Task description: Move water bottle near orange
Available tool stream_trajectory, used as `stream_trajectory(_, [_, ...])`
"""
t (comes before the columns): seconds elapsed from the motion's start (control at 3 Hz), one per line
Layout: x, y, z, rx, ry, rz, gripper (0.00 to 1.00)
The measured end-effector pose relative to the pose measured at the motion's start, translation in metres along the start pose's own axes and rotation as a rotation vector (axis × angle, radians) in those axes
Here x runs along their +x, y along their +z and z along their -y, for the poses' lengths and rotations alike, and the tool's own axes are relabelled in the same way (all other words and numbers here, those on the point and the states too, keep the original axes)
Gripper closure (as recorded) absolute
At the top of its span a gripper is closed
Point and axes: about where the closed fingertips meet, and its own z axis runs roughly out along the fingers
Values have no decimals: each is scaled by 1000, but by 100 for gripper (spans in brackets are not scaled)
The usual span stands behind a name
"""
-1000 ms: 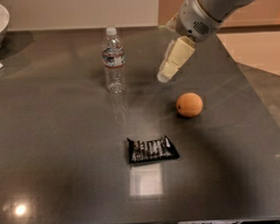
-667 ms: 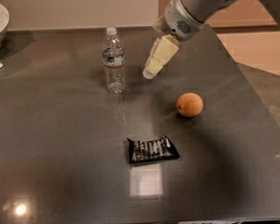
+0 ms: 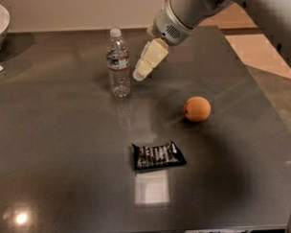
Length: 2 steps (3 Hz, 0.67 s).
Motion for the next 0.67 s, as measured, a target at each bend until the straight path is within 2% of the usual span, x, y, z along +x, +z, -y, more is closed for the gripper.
stream_trajectory(0.67, [-19,31,17,14,61,102,0])
